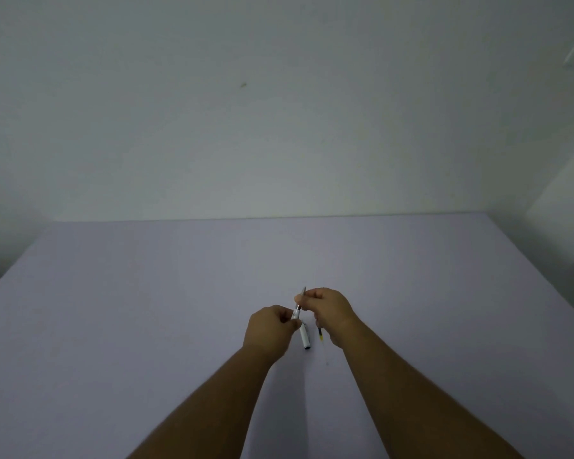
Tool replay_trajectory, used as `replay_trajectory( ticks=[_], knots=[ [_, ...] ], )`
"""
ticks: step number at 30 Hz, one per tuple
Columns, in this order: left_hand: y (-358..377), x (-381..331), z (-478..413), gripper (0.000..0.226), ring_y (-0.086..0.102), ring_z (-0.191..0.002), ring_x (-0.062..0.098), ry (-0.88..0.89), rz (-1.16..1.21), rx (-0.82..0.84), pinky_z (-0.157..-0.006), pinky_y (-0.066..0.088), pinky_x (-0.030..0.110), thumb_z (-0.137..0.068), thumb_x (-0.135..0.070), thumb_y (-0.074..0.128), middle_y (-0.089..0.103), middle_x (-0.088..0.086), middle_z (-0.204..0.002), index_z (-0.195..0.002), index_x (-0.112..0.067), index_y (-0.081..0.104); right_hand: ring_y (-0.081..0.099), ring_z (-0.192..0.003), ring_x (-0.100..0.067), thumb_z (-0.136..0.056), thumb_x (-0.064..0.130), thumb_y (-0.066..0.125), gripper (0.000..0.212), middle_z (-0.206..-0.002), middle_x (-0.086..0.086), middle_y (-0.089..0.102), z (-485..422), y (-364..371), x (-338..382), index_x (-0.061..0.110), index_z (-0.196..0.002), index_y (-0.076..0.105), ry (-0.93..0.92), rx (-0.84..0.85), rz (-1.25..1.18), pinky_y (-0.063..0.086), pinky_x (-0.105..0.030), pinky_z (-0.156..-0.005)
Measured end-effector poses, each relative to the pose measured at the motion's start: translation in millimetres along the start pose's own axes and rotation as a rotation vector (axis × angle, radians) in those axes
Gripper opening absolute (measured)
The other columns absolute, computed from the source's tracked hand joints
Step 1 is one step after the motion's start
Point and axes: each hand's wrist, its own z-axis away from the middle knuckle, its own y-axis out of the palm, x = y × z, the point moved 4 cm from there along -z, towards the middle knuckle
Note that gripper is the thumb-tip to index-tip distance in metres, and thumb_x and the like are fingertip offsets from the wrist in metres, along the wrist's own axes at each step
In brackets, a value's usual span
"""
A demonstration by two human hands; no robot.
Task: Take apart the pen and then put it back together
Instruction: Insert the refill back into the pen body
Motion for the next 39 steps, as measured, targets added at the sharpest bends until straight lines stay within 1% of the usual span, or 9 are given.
replay_trajectory(
  ticks=[3, 8, 12, 17, 22, 27, 32, 36, 39],
  knots=[
    [-1, -4, 2, 0.02, 0.054, -0.067, 0.005, 0.012, 0.002, -0.015, -0.061, 0.042, 0.019, -0.086, -0.027, 0.063, 0.06, -0.008, -0.079, -0.101, -0.016, 0.07, 0.053, -0.079, -0.011, -0.079, 0.039, 0.07, 0.024, -0.081, 0.005, 0.06, 0, -1, 3, 0.018, -0.074, 0.059, 0.042, -0.036, 0.064, 0.044, -0.034, -0.077],
    [-8, -12, 1, 0.017, 0.056, -0.069, 0.009, 0.019, 0.02, -0.015, -0.059, 0.043, 0.019, -0.085, -0.026, 0.064, 0.063, -0.005, -0.079, -0.096, -0.016, 0.071, 0.048, -0.072, -0.01, -0.083, 0.036, 0.065, 0.015, -0.097, 0.0, 0.063, 6, -3, 8, 0.022, -0.09, 0.066, 0.022, -0.02, -0.151, 0.042, -0.025, -0.064],
    [-8, -14, 1, 0.017, 0.054, -0.066, 0.007, 0.035, -0.021, 0.006, -0.055, 0.041, 0.014, -0.085, -0.027, 0.064, 0.063, -0.004, -0.08, -0.096, -0.017, 0.07, 0.045, -0.068, -0.008, -0.082, 0.034, 0.068, 0.016, -0.078, 0.005, 0.056, 7, -7, 9, 0.022, -0.075, 0.059, 0.029, -0.031, -0.042, 0.04, -0.026, -0.064],
    [-10, -16, 2, 0.016, 0.053, -0.062, 0.007, 0.046, -0.023, 0.016, -0.056, 0.043, 0.018, -0.084, -0.027, 0.063, 0.062, -0.004, -0.078, -0.095, -0.017, 0.07, 0.047, -0.072, -0.012, -0.085, 0.021, 0.061, 0.009, -0.09, 0.003, 0.063, 9, -8, 13, 0.028, -0.085, 0.067, -0.003, 0.02, -0.112, 0.041, -0.023, -0.061],
    [-7, -17, 4, 0.017, 0.052, -0.057, 0.009, 0.067, -0.061, 0.049, -0.055, 0.042, 0.019, -0.085, -0.027, 0.063, 0.061, -0.003, -0.073, -0.096, -0.016, 0.07, 0.048, -0.069, -0.009, -0.08, 0.038, 0.068, 0.022, -0.079, 0.004, 0.059, 7, -10, 12, 0.018, -0.075, 0.06, 0.025, -0.018, 0.078, 0.038, -0.024, -0.063],
    [-10, -17, 3, 0.015, 0.049, -0.053, 0.006, 0.053, -0.054, 0.052, -0.051, 0.039, 0.018, -0.085, -0.026, 0.063, 0.056, -0.009, -0.064, -0.093, -0.016, 0.07, 0.054, -0.082, -0.009, -0.085, 0.026, 0.063, 0.007, -0.083, 0.009, 0.064, 7, -11, 11, 0.025, -0.079, 0.066, -0.009, 0.024, -0.012, 0.041, -0.023, -0.068],
    [-6, -19, 5, 0.015, 0.05, -0.053, 0.008, 0.05, -0.053, 0.074, -0.053, 0.043, 0.02, -0.085, -0.027, 0.064, 0.056, -0.009, -0.065, -0.094, -0.017, 0.07, 0.053, -0.083, -0.018, -0.081, 0.051, 0.062, 0.036, -0.082, 0.001, 0.06, 7, -12, 10, 0.014, -0.078, 0.06, 0.073, -0.024, 0.177, 0.042, -0.031, -0.077],
    [-10, -21, 4, 0.013, 0.051, -0.052, 0.009, 0.038, -0.041, 0.067, -0.055, 0.046, 0.024, -0.083, -0.027, 0.065, 0.058, -0.007, -0.065, -0.09, -0.017, 0.07, 0.051, -0.086, -0.019, -0.085, 0.029, 0.063, 0.011, -0.086, 0.003, 0.066, 9, -10, 11, 0.025, -0.076, 0.066, 0.017, 0.027, -0.037, 0.043, -0.027, -0.071],
    [-8, -21, 6, 0.012, 0.05, -0.05, 0.009, 0.039, -0.039, 0.085, -0.054, 0.046, 0.024, -0.083, -0.027, 0.066, 0.058, -0.007, -0.065, -0.088, -0.018, 0.069, 0.054, -0.077, -0.017, -0.082, 0.04, 0.065, 0.025, -0.074, 0.003, 0.061, 9, -10, 13, 0.018, -0.07, 0.06, 0.027, -0.028, 0.131, 0.043, -0.031, -0.074]
  ],
)
